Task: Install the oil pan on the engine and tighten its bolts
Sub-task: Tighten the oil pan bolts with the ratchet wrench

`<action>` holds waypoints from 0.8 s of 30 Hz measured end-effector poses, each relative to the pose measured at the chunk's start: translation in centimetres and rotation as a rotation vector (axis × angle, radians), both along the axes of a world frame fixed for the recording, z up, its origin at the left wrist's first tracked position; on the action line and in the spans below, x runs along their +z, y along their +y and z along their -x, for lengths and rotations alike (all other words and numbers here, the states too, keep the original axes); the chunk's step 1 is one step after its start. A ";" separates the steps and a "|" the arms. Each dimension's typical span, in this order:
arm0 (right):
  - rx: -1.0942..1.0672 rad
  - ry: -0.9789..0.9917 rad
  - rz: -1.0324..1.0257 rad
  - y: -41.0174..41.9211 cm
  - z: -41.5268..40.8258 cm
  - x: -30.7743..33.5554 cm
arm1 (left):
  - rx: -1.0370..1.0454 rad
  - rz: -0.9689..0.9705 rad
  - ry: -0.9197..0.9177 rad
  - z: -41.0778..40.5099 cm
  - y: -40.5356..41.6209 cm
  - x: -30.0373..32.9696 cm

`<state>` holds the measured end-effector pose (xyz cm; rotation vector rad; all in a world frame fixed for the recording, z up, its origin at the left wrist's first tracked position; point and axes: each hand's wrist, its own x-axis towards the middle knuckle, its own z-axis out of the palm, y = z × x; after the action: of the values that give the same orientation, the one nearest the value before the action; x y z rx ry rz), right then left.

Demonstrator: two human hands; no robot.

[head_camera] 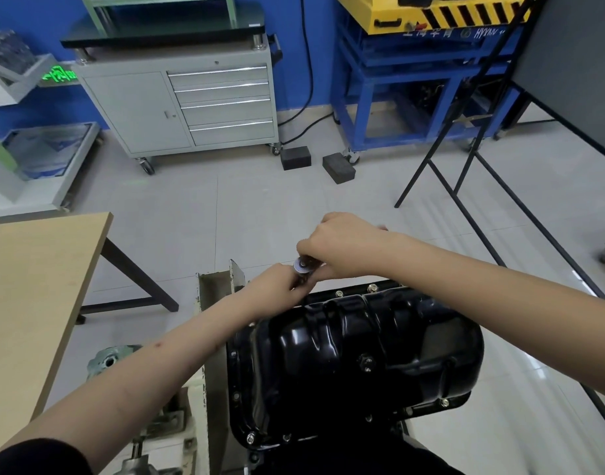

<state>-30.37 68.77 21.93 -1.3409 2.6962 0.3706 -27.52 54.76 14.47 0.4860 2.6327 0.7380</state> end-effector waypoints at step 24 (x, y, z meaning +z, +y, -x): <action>0.068 -0.010 0.007 0.7 0.5 0.0 | -0.030 0.001 -0.017 0.8 0.7 0.3</action>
<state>-30.88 69.50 21.97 -1.4351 2.6516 0.3594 -28.31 55.51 14.76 0.5159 2.6040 0.7282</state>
